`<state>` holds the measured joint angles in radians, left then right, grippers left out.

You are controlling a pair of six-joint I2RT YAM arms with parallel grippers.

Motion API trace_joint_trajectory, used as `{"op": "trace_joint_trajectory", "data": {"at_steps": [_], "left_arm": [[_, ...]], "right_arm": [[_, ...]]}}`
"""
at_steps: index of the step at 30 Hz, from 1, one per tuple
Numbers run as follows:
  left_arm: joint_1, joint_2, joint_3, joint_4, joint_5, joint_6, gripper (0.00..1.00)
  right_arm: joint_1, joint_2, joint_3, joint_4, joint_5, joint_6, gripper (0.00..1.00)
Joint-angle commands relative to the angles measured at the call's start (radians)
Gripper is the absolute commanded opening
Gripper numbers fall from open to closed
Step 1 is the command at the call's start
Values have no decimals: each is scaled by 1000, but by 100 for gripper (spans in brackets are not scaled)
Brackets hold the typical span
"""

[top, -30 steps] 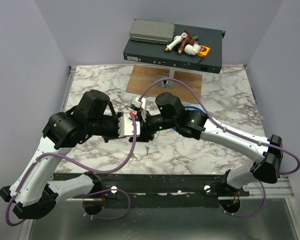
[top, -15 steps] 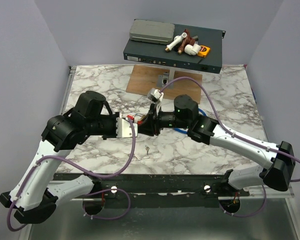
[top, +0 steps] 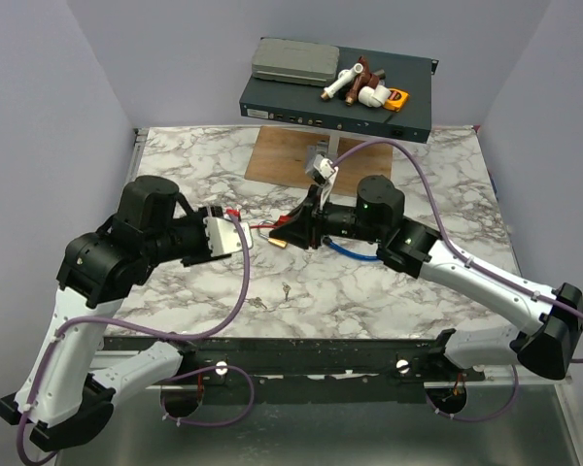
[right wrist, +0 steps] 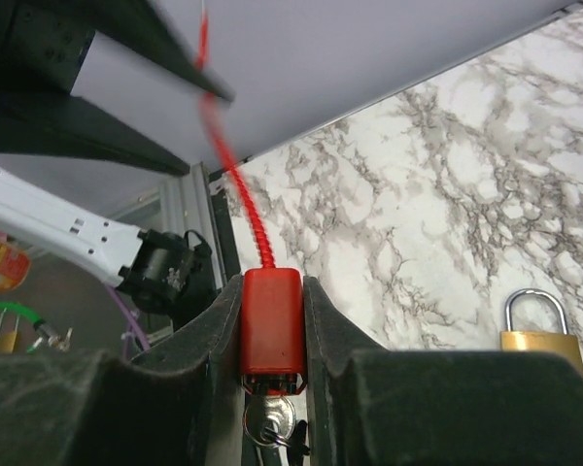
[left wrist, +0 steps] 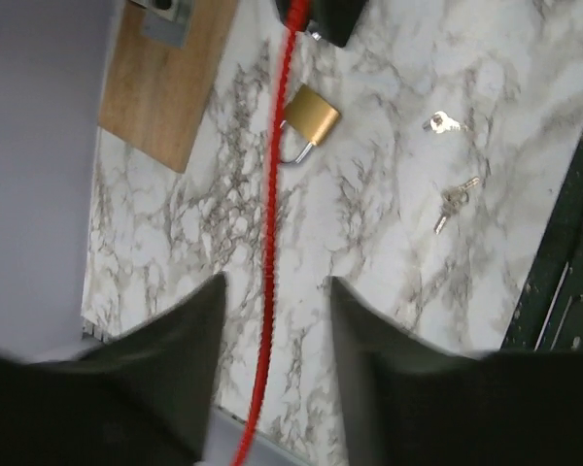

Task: Unlock with the key
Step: Place the lock at the center of the board.

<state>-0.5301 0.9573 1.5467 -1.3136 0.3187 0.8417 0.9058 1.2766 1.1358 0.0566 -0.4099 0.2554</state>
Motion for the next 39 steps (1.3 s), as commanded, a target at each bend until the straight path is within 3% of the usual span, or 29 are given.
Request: {"op": "trace_joint_trajectory", "data": {"at_steps": [1,2,9,14,19,27,33,36,39], "left_arm": [[16,-8,60,205,-87,-164,77],[26,5,95,203,-90,-179,98],[176,151,376,49,-14,-301,98],[331,204,404,3,88,-384,98],[435,221,294,-1,174,-399,99],[449,180,55,34,187,-368,98],[455,173,-52,44,170,-361,98],[455,162,-106,53,187,-348,98],[455,155,-167,58,186,-333,99]], "right_arm": [[6,18,34,-30,-33,-36,1],[6,21,26,-41,-35,-40,1],[7,56,-23,-99,-11,-88,1],[13,139,-51,-33,1,-83,1],[36,295,-28,57,14,-52,1],[76,620,105,145,39,36,1],[77,768,118,234,128,101,1],[77,830,147,213,139,113,11],[76,856,152,188,167,114,34]]}}
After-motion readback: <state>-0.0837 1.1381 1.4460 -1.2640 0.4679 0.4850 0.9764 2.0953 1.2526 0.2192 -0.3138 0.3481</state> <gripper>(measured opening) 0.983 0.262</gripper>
